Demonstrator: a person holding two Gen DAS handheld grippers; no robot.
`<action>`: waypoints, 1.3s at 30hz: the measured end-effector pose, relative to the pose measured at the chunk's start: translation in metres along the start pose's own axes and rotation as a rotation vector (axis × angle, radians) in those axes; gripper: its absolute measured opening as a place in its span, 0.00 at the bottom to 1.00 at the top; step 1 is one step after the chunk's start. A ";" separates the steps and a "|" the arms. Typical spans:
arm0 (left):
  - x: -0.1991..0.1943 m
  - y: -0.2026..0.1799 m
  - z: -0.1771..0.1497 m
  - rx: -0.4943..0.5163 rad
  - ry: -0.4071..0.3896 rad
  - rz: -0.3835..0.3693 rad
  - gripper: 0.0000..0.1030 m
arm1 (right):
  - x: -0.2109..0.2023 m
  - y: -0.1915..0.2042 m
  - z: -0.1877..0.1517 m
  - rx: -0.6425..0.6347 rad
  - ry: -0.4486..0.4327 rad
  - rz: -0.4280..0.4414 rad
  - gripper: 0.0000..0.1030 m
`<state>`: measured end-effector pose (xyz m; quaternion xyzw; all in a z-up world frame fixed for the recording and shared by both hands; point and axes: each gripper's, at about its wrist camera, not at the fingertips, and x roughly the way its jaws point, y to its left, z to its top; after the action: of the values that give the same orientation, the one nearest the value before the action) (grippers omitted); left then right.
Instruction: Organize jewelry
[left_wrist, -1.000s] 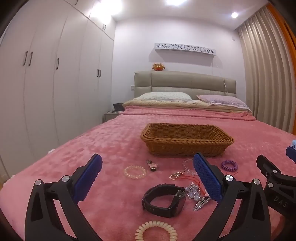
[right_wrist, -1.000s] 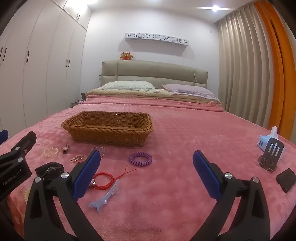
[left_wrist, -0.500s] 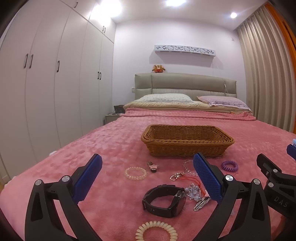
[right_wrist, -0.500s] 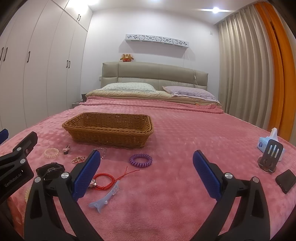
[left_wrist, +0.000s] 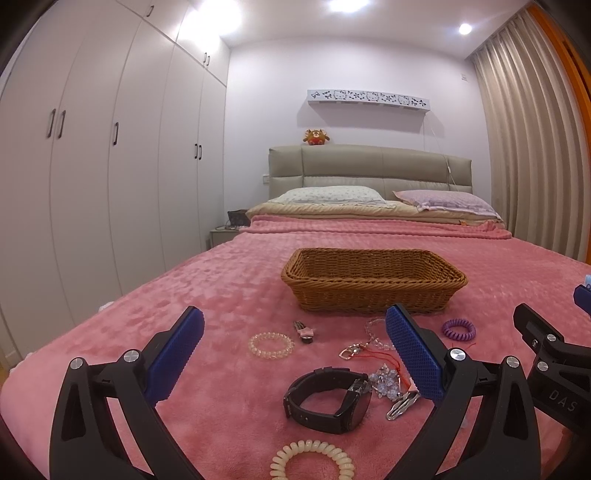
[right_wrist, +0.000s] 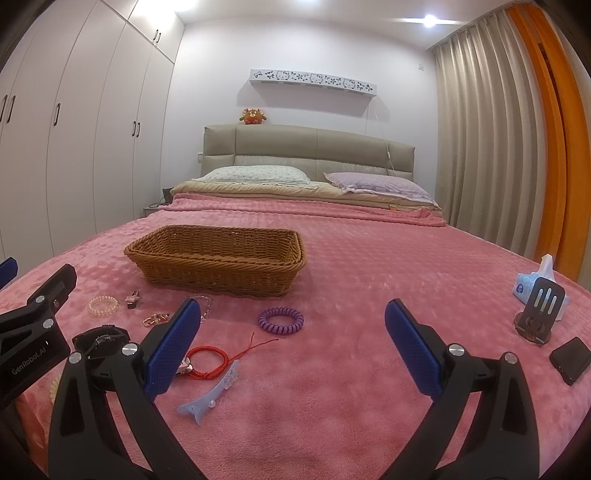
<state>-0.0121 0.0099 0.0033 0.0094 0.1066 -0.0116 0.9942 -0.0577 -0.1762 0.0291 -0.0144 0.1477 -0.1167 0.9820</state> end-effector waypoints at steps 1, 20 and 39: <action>0.001 0.000 0.000 0.001 0.001 0.000 0.93 | 0.000 0.000 0.000 -0.001 0.000 0.000 0.93; 0.001 0.001 0.000 0.002 -0.004 -0.003 0.93 | -0.001 -0.001 0.000 0.000 -0.003 0.003 0.93; 0.003 0.001 0.001 -0.002 0.013 -0.003 0.93 | 0.000 0.000 0.000 0.004 0.003 0.003 0.93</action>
<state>-0.0090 0.0109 0.0037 0.0084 0.1131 -0.0131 0.9935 -0.0575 -0.1760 0.0292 -0.0120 0.1487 -0.1155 0.9820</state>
